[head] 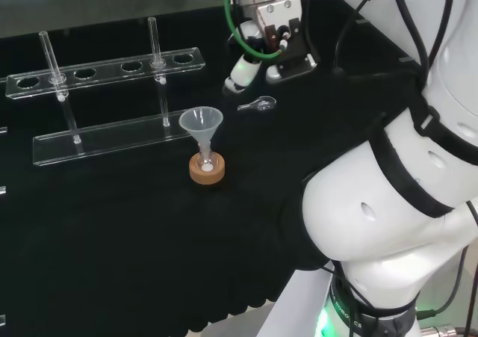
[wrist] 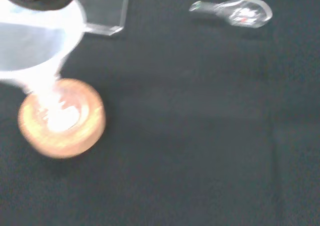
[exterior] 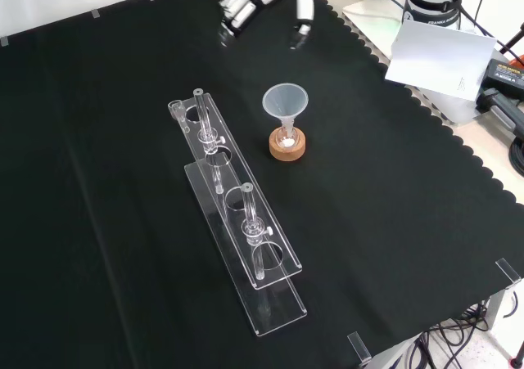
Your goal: Remove the funnel from the round-bottom flask.
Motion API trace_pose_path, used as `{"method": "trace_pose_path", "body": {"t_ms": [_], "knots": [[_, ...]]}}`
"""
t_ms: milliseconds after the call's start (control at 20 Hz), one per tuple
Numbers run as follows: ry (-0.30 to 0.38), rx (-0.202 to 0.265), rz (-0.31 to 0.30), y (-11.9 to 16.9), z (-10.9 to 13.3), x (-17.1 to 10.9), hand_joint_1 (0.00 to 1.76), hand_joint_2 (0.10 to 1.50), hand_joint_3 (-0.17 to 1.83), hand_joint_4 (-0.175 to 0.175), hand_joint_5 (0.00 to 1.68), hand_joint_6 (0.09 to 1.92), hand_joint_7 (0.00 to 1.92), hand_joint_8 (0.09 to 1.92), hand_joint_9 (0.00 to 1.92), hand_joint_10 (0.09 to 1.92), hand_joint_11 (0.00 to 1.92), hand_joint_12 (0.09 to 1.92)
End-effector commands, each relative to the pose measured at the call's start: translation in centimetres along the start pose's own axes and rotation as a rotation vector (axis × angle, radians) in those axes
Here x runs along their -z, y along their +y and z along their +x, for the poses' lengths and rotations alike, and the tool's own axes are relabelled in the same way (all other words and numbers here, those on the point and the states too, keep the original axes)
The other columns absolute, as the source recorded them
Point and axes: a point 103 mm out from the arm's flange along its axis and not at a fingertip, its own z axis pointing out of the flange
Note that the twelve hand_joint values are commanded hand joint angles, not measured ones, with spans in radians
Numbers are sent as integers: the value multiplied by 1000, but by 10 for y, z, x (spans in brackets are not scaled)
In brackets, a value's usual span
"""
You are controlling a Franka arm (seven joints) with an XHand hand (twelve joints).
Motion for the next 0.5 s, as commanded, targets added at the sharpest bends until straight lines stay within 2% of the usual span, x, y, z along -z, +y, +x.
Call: {"method": "trace_pose_path", "body": {"t_ms": [50, 350, 500], "knots": [[-9, 68, 57, -15, 39, -12, 620, 605, 497, 4, 165, 87, 38, 661, 195, 756, 179, 1493], [-52, 105, 106, -10, 63, -26, 595, 605, 457, 17, 120, 87, 0, 645, 151, 780, 154, 1505], [-73, 116, 118, -5, 71, -29, 587, 606, 438, 20, 99, 87, 0, 581, 114, 787, 148, 1507]]}}
